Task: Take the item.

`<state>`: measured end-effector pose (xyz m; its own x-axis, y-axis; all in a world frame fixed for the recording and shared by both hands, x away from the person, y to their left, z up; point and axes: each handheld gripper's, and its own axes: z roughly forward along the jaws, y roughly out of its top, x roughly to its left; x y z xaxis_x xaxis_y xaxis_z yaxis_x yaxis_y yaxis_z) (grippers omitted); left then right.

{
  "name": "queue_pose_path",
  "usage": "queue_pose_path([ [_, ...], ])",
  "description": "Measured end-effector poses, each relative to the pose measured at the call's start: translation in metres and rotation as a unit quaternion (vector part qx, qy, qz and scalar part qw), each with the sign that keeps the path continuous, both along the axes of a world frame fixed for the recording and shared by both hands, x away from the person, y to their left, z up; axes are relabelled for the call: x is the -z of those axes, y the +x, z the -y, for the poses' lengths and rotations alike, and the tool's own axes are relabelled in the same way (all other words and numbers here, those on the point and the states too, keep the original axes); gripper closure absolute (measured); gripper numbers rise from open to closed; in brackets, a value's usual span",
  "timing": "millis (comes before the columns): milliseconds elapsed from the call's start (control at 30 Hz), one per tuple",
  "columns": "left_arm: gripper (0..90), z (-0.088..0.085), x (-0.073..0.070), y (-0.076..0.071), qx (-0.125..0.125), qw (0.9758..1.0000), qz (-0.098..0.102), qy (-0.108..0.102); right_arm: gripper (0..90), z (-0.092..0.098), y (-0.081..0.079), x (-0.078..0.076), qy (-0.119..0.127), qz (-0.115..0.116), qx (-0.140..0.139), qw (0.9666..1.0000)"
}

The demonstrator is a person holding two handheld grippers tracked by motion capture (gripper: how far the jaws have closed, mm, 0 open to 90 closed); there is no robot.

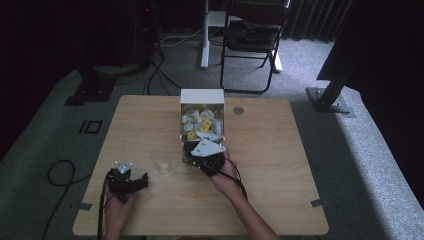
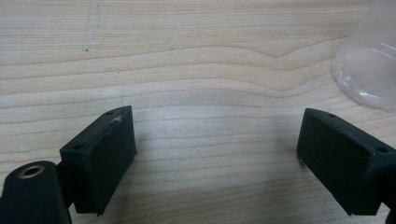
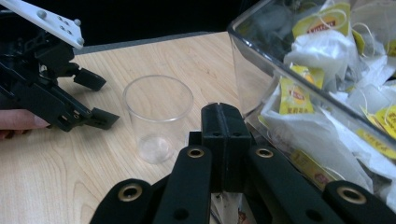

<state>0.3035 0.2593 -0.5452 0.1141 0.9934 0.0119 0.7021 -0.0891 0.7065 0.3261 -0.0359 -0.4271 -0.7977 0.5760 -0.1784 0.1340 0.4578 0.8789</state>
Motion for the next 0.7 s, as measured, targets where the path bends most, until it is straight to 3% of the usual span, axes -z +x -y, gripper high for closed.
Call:
queue_pose_path([
  [700,12.6,0.000,0.000,0.000,0.000,1.0000,0.000,0.000,90.0,-0.012,-0.003,-0.011,0.005,0.000,-0.018,0.9998],
])
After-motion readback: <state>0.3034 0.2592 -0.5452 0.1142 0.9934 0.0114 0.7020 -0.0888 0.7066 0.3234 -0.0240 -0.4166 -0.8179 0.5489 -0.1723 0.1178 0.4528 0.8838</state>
